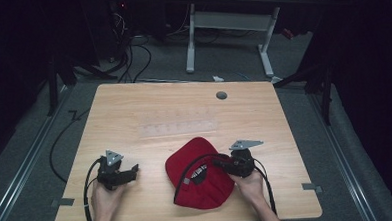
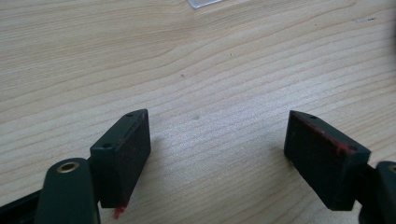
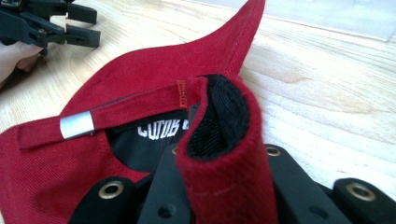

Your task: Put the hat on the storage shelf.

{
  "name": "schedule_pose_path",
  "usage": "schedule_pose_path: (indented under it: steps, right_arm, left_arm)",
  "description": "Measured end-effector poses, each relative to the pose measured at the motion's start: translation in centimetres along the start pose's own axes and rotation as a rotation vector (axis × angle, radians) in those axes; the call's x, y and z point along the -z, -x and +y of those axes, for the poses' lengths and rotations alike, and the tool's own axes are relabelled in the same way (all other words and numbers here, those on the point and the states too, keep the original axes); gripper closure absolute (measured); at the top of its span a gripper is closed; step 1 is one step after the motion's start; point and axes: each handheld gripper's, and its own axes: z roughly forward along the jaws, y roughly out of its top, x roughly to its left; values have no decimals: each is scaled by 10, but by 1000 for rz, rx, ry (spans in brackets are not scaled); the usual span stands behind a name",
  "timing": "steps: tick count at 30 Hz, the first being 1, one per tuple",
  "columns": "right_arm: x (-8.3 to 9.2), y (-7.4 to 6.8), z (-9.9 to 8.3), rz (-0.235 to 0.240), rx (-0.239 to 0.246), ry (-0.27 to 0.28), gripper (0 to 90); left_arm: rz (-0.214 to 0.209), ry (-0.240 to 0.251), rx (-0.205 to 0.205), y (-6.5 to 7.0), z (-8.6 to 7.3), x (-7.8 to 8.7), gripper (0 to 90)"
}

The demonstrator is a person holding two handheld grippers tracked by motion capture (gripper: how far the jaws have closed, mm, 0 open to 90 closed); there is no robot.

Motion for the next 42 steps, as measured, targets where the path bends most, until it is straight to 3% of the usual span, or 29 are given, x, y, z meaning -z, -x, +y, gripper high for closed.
schedule_pose_path:
  steps: [12, 19, 23, 29, 42]
  right_arm:
    - [14, 2, 8, -28, -12, 29, 837]
    - [20, 5, 11, -37, -37, 39, 838]
    - [23, 7, 12, -39, -50, 46, 838]
    - [27, 7, 18, -40, -48, 62, 838]
    - [38, 6, 38, -46, -53, 89, 839]
  left_arm:
    - [-11, -3, -19, 4, -1, 1, 241]
    - [-71, 30, 19, 10, 7, 7, 259]
    - [-95, 48, 7, 16, 8, 9, 248]
    - [-131, 29, -19, 30, 6, 9, 247]
    - [-270, 3, -104, 76, -4, 16, 245]
